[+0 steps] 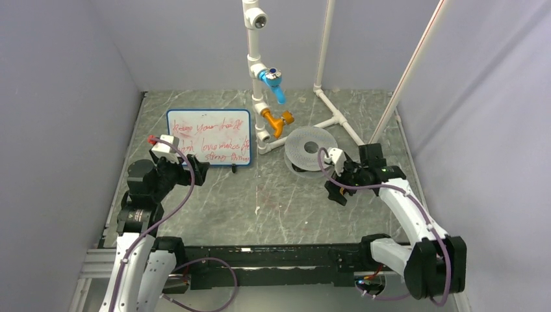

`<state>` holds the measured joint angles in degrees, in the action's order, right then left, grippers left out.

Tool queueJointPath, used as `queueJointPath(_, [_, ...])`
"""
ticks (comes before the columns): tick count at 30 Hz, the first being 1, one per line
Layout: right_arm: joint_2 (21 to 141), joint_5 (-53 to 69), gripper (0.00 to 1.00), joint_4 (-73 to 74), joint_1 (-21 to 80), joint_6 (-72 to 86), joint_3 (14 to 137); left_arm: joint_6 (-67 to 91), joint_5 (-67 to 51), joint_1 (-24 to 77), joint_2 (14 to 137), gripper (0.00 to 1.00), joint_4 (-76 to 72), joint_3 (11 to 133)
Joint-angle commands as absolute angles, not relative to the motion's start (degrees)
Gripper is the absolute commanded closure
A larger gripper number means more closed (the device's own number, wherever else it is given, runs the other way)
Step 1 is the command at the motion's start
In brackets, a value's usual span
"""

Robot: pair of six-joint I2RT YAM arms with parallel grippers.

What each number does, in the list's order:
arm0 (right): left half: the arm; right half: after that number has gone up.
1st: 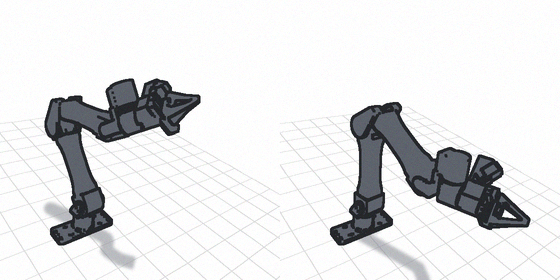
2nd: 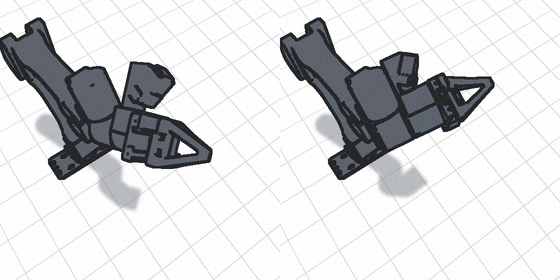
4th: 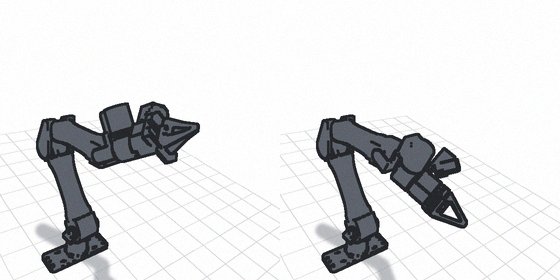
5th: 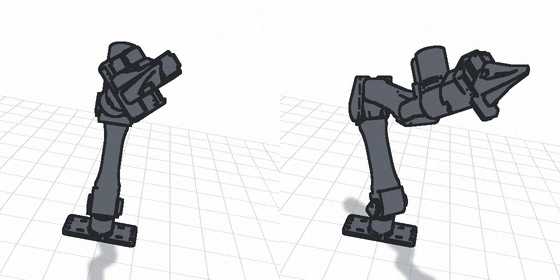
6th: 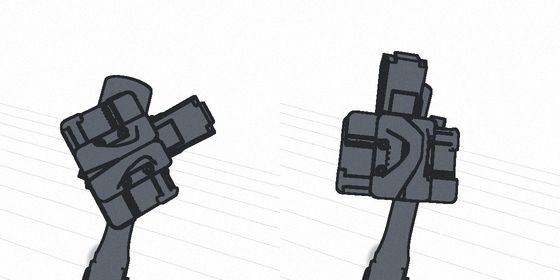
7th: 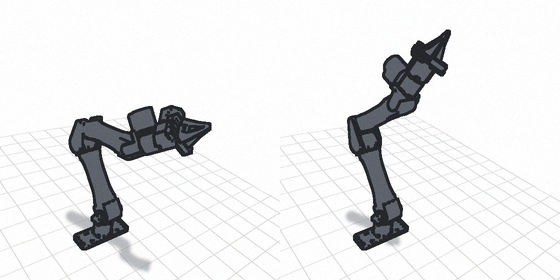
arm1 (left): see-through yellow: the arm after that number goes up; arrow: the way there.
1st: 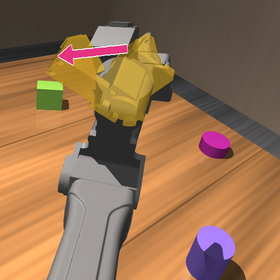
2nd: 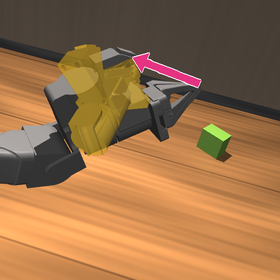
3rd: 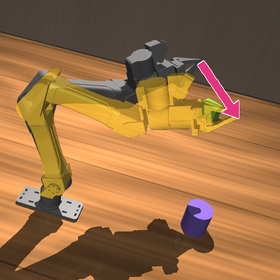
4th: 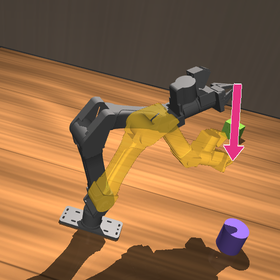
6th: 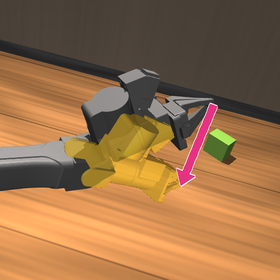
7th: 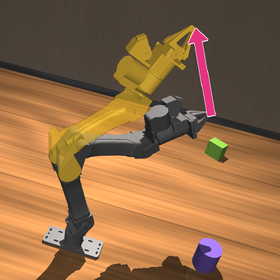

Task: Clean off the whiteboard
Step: Pick up the whiteboard eraser from the center of the board.

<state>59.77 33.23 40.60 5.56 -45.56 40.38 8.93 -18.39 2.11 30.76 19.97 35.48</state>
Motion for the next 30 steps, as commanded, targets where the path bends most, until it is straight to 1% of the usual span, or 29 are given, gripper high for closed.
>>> queueJointPath(1, [65.1,15.3,0.06,29.3,8.8,-33.9,40.9,9.7,-19.8,1.4,31.0,0.01,18.0,36.2])
queueJointPath(3, [67.2,11.8,0.11,28.4,8.9,-29.9,41.3,9.7,-19.7,1.2,31.0,0.01,18.1,36.2])
queueJointPath(6, [65.4,12.7,0.13,27.0,8.9,-27.2,39.6,9.6,-19.4,0.9,30.9,0.01,18.3,36.2])
queueJointPath(10, [64.4,12.3,0.20,28.1,7.9,-25.0,38.6,9.6,-19.4,0.7,31.1,0.01,18.1,36.2])
queueJointPath(13, [65.7,13.9,0.30,30.0,7.0,-24.9,38.9,9.7,-19.7,0.6,31.1,0.01,17.9,36.3])
queueJointPath(15, [67.1,14.9,0.39,31.6,6.8,-25.3,39.3,9.7,-19.7,0.6,31.1,0.01,17.9,36.3])
queueJointPath(18, [69.9,14.6,0.49,32.3,6.7,-26.1,39.5,9.7,-19.9,0.6,31.0,0.01,17.9,36.2])
queueJointPath(20, [71.9,14.2,0.52,32.7,6.7,-26.2,39.8,9.7,-20.0,0.6,30.9,0.01,17.9,36.2])
queueJointPath(27, [77.9,14.7,0.53,32.0,8.8,-25.2,41.7,9.7,-20.3,0.5,30.7,0.01,17.9,36.3])
queueJointPath(30, [79.7,14.7,0.60,32.8,10.2,-25.4,42.4,9.7,-20.1,0.5,30.4,0.01,18.1,36.3])
